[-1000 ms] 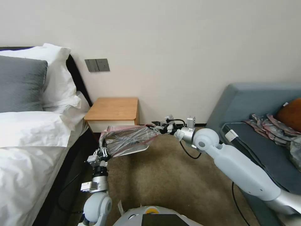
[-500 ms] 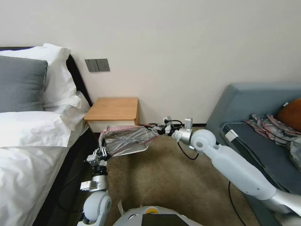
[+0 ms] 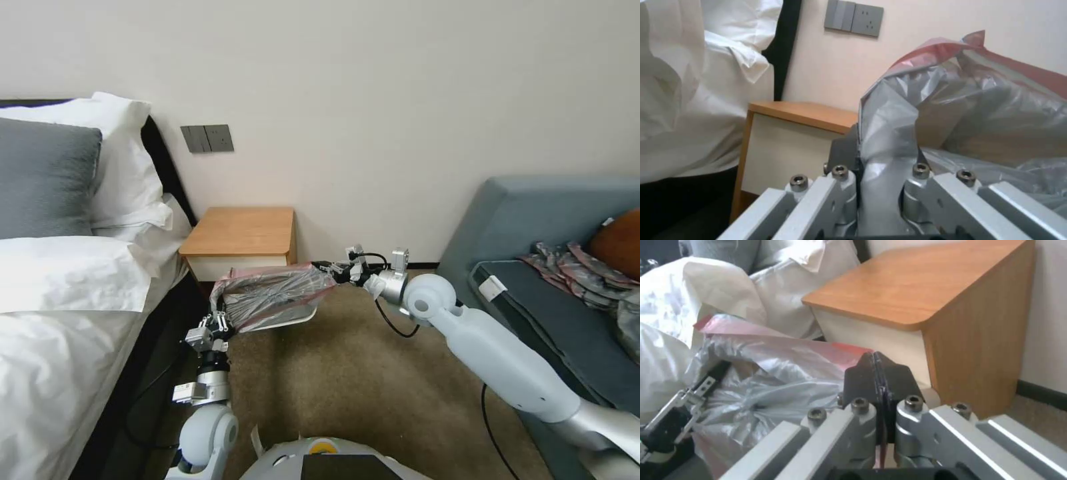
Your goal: Pick up the garbage bag from the table and place it over the trash can.
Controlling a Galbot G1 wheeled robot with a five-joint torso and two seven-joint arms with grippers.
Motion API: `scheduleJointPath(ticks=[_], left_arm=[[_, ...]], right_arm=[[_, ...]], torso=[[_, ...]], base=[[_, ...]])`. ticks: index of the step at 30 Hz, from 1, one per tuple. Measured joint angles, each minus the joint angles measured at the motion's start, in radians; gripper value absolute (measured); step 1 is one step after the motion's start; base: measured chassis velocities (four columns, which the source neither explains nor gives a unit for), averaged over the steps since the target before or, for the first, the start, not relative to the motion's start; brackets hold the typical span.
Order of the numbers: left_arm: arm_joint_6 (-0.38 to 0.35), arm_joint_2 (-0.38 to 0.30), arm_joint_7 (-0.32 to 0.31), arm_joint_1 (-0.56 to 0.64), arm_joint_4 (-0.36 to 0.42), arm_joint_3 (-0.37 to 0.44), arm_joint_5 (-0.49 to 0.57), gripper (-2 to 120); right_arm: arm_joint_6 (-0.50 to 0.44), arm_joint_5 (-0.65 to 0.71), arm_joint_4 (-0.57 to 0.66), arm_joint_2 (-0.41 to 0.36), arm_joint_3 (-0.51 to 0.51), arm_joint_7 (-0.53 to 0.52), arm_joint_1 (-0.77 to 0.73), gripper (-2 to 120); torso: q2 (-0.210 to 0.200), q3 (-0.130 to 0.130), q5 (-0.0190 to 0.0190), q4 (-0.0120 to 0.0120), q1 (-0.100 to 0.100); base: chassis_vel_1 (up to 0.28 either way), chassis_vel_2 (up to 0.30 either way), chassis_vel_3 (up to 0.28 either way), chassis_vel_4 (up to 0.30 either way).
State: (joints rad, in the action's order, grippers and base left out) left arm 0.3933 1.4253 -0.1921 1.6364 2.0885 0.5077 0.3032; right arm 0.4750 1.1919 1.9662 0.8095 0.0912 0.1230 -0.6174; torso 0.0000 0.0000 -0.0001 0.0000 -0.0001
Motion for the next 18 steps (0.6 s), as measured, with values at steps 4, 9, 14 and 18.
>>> scheduleJointPath(ticks=[4,9,14,18], left_arm=[[0.000,0.002,0.000,0.000,-0.001,-0.001,-0.001,7],[0.002,0.001,0.009,0.006,0.004,-0.002,-0.002,7],[0.014,-0.001,0.031,0.018,0.017,-0.003,0.006,7],[0.021,-0.001,0.045,0.023,0.026,-0.001,0.022,7]], right_arm=[[-0.001,0.010,0.008,0.008,0.001,-0.008,0.002,0],[-0.007,0.012,-0.013,0.046,0.019,-0.070,0.026,0],[-0.007,-0.002,-0.059,0.084,0.047,-0.095,0.054,0],[0.001,-0.018,-0.077,0.094,0.062,-0.100,0.056,0]], torso=[[0.000,0.000,-0.0001,0.0000,0.000],[0.000,0.000,-0.0002,-0.0002,0.000],[0.000,0.000,0.0000,0.0000,0.000],[0.000,0.000,0.0000,0.0000,0.000]], base=[[0.000,0.000,0.000,0.000],[0.000,0.000,0.000,0.000],[0.000,0.000,0.000,0.000],[0.000,0.000,0.000,0.000]])
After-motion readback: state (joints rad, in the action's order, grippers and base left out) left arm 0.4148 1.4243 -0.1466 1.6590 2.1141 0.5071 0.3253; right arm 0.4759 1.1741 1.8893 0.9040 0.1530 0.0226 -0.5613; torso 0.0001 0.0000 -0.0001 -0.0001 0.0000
